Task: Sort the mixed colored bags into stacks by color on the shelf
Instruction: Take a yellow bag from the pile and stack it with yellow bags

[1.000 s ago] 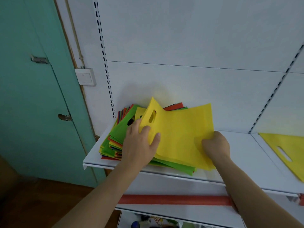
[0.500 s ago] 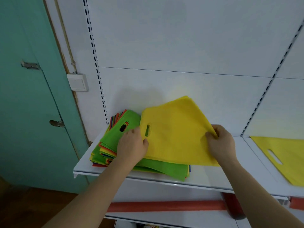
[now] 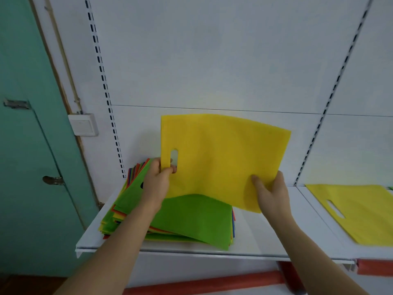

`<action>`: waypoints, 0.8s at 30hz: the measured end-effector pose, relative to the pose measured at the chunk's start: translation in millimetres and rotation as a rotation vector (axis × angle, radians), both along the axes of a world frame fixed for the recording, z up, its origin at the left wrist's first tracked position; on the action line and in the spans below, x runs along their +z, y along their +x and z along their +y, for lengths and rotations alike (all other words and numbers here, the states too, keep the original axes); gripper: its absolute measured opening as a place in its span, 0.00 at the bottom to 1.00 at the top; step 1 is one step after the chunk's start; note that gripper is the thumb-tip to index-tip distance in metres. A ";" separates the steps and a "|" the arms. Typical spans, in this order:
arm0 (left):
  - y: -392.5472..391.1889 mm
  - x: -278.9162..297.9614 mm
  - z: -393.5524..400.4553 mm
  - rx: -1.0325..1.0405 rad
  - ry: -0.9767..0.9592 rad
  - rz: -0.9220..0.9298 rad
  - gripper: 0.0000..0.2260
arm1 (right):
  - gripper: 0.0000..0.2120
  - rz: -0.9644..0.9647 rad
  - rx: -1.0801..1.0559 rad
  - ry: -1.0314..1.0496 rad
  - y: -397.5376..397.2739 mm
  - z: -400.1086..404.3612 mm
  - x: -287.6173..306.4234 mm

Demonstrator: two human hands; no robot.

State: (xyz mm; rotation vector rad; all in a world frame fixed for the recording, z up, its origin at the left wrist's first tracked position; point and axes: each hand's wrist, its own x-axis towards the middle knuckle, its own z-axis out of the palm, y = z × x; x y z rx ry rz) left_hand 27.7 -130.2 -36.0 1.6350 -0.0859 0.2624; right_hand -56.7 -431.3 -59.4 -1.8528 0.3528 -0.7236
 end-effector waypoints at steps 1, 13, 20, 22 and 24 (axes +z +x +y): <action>-0.7 -4.0 1.3 -0.026 0.016 0.007 0.06 | 0.10 0.027 0.008 0.027 -0.1 4.5 -3.6; -22.5 -7.5 -33.7 0.089 0.139 -0.264 0.18 | 0.21 -0.162 -0.265 -0.137 -53.7 -14.0 -0.3; -49.1 -19.9 -118.2 -0.010 0.152 -0.295 0.11 | 0.14 -0.125 -0.426 -0.396 -132.5 -77.0 -22.4; -59.8 -25.9 -149.3 -0.073 0.207 -0.306 0.11 | 0.15 -0.052 -0.478 -0.391 -158.3 -105.5 -25.7; -73.4 -29.5 -180.9 -0.148 0.251 -0.309 0.12 | 0.15 0.006 -0.520 -0.402 -183.4 -134.2 -27.1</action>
